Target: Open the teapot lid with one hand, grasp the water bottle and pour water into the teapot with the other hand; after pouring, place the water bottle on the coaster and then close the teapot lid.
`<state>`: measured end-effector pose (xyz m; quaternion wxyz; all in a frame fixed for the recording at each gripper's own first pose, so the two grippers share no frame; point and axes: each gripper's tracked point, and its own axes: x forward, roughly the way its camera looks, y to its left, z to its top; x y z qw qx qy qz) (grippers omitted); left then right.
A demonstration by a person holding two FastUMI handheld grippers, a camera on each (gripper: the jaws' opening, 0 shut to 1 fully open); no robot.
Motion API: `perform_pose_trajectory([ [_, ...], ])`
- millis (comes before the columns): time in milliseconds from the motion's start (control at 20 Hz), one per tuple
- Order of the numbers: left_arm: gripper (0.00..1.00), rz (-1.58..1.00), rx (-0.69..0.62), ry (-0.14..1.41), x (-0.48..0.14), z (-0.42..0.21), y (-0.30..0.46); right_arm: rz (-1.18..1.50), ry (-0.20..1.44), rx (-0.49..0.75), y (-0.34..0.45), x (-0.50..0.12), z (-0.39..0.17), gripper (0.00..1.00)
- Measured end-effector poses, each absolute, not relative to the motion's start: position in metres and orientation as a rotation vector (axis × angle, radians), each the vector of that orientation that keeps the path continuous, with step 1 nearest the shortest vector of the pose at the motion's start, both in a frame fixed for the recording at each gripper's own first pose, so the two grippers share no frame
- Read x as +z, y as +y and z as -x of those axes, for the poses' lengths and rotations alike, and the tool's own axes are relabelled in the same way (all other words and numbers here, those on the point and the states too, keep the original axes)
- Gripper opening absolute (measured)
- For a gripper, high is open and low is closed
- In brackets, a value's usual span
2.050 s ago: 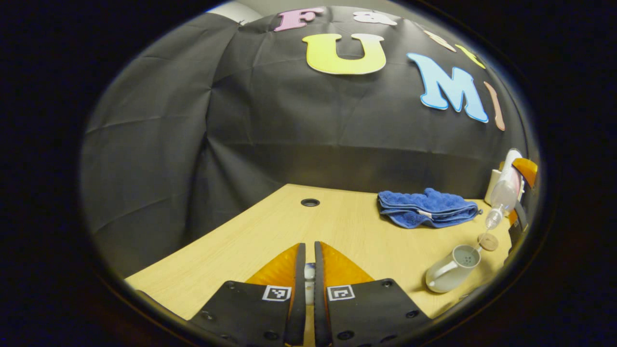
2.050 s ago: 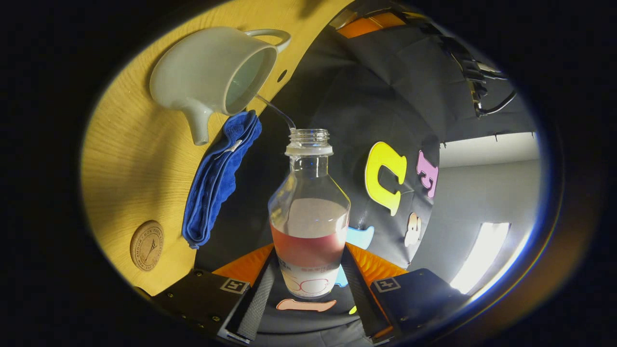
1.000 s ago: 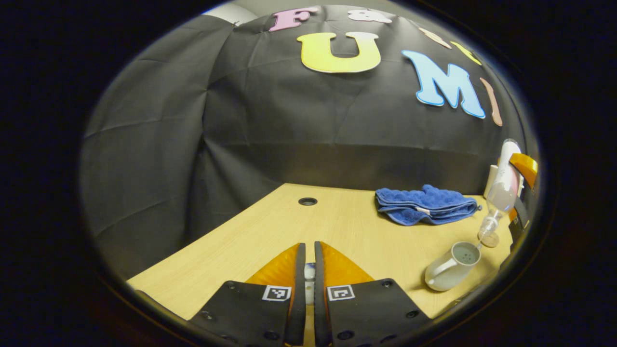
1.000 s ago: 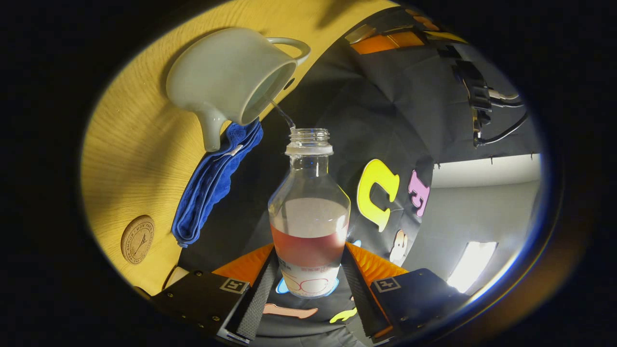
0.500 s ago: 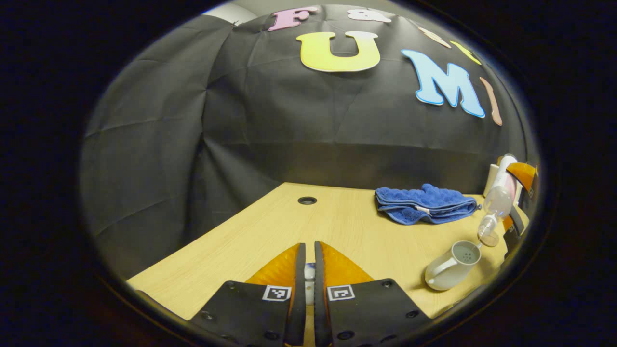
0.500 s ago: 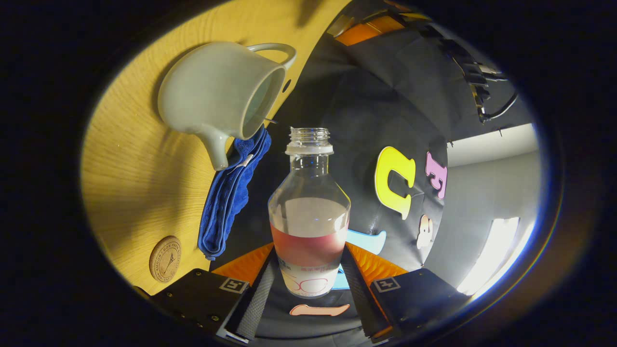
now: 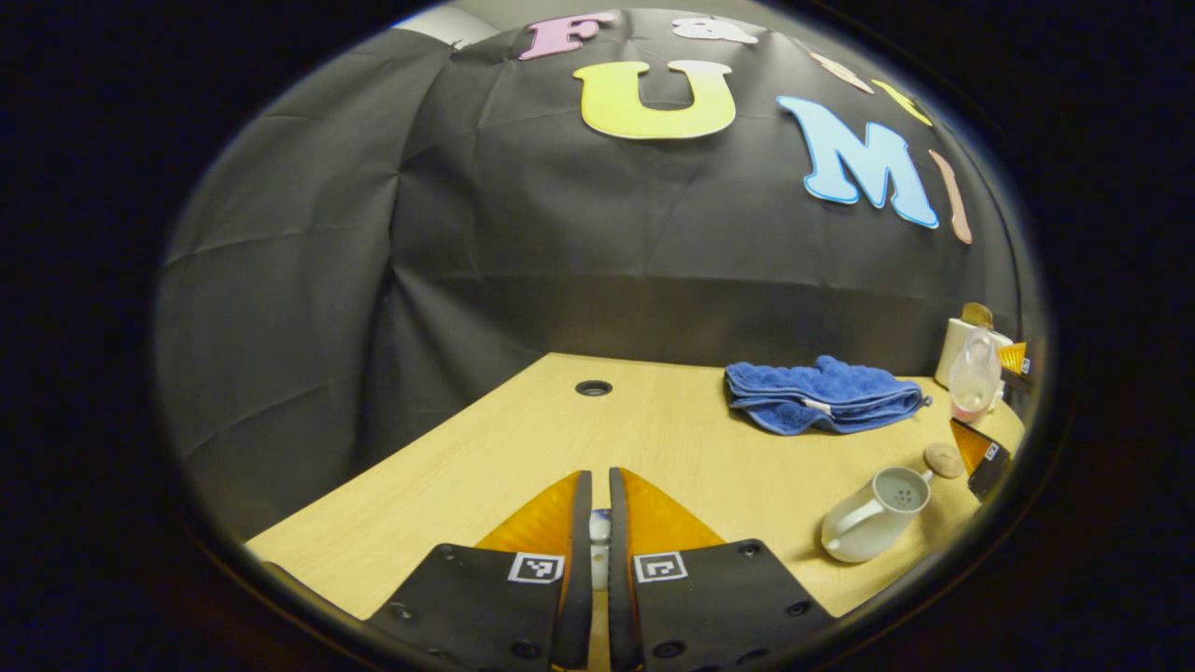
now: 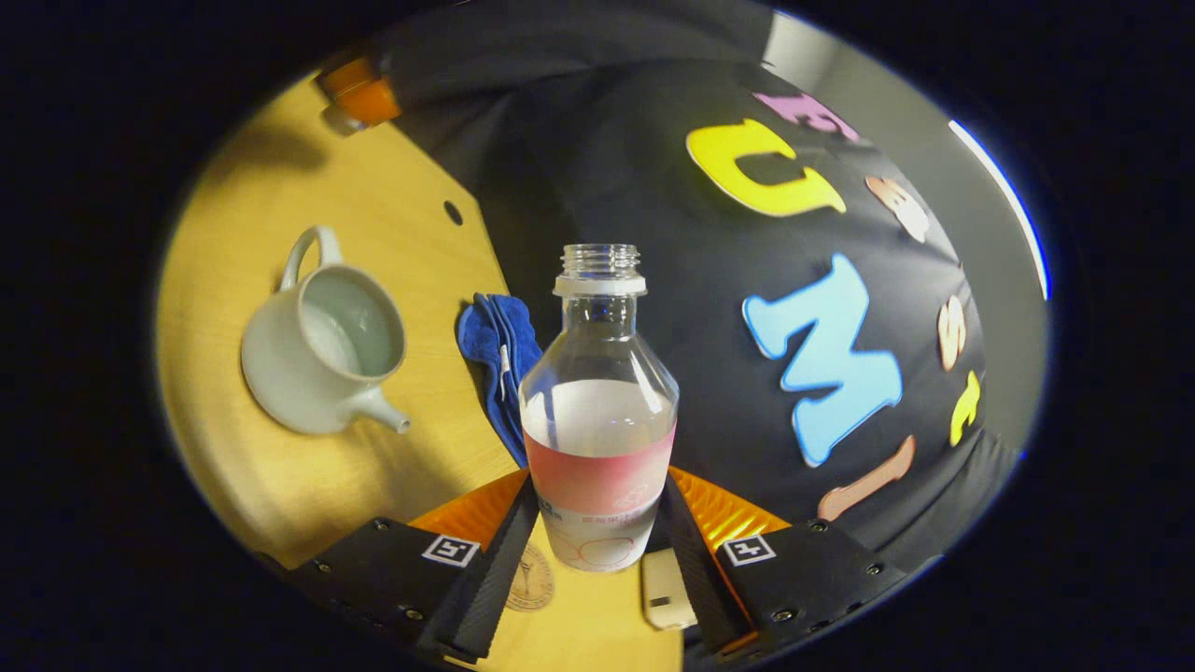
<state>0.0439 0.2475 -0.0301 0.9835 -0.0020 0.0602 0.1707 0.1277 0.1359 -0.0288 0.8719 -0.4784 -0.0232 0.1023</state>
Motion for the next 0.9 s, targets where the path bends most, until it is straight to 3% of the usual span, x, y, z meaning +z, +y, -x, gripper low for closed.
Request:
perform_pose_trajectory([
  [400,0.14,0.005,0.346,0.12,-0.031,-0.044,0.248,0.374,0.16,0.331,0.122,-0.036,-0.134,0.8],
  [900,0.14,0.004,0.356,0.122,-0.031,-0.043,0.251,0.131,0.279,0.246,0.076,-0.059,-0.164,0.8],
])
